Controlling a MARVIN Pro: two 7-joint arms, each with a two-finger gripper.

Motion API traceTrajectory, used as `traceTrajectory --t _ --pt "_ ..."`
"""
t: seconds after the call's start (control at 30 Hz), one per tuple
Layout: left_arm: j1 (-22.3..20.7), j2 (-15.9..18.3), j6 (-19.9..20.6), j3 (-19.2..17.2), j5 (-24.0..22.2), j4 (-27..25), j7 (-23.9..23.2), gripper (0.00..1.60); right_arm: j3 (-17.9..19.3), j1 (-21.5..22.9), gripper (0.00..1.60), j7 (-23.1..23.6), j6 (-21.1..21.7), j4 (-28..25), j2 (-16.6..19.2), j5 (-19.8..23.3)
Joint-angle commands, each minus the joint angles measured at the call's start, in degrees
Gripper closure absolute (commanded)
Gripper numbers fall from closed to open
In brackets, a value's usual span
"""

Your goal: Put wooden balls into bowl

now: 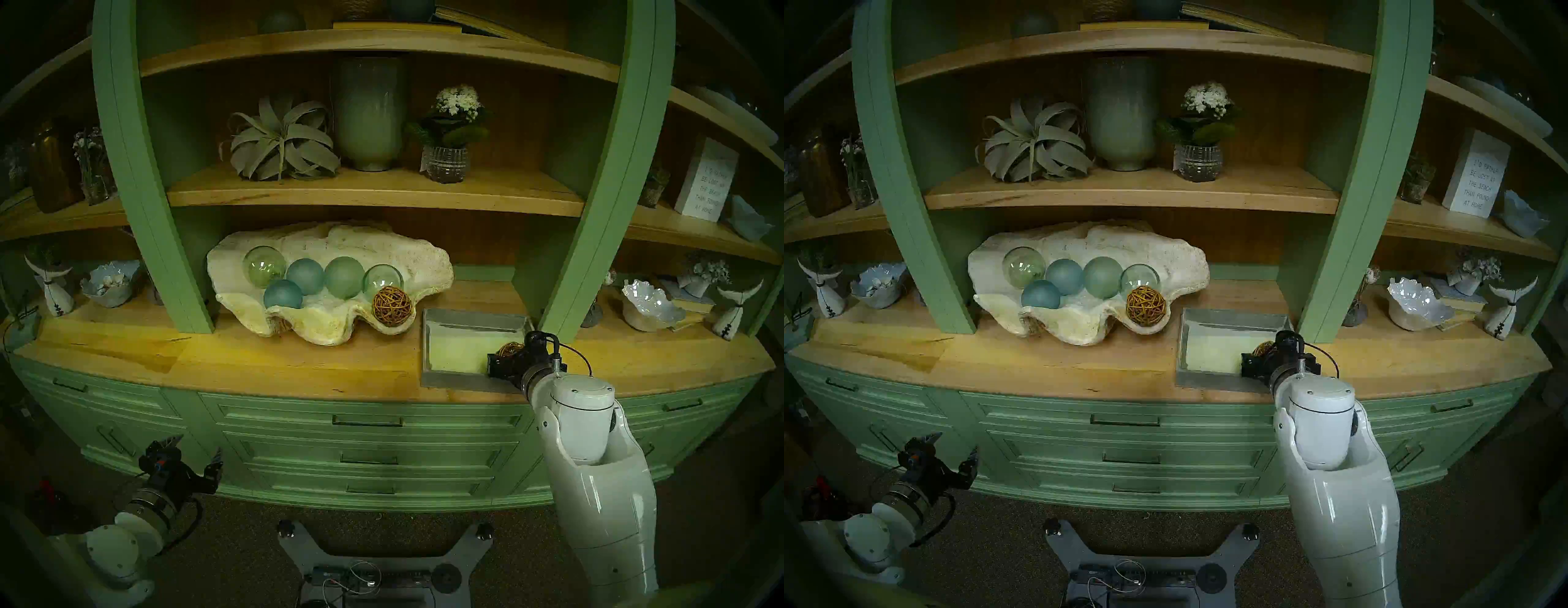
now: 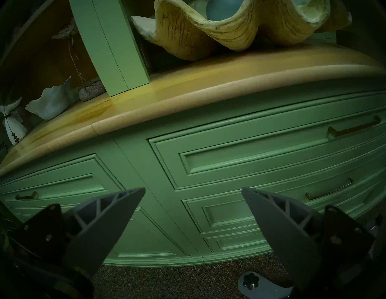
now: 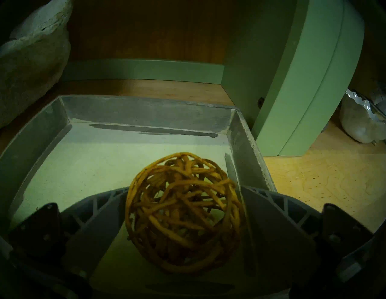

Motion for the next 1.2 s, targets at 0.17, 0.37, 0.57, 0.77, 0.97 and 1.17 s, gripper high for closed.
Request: traceTrajectory --t 0.17,0.37,0.57,0.77,0.97,1.17 --pt "-0.07 0.04 -0.86 -0.70 0.12 -0.65 -0.01 0.00 -1.02 2.98 0.43 0.20 -0.88 0.30 0.22 -0.75" --pt "-0.06 0.05 -0.87 -0.70 0.12 -0.65 0.00 0.00 -1.21 2.91 1.23 0.16 -0.41 0.24 -0.07 -0.73" --pt "-0.05 0.06 -0.88 -0.70 0.11 -0.65 0.00 0.00 -1.25 2.54 1.60 -0.47 -0.50 0.09 -0.25 -0.97" --pt "-0.06 0.07 -0.87 -0.69 0.11 -0.65 0.01 0.00 -0.87 2.50 1.60 -0.96 -0.83 -0.32 -0.34 -0.95" --pt "-0.09 0.07 -0.84 -0.67 0.10 -0.65 0.03 0.00 -0.80 2.56 1.60 -1.57 -2.17 -0.84 -0.43 -1.38" --pt "-0.15 0.08 -0.76 -0.61 0.09 -0.63 0.06 0.00 -1.46 3.23 1.60 -2.44 -3.42 -2.11 -0.45 -2.34"
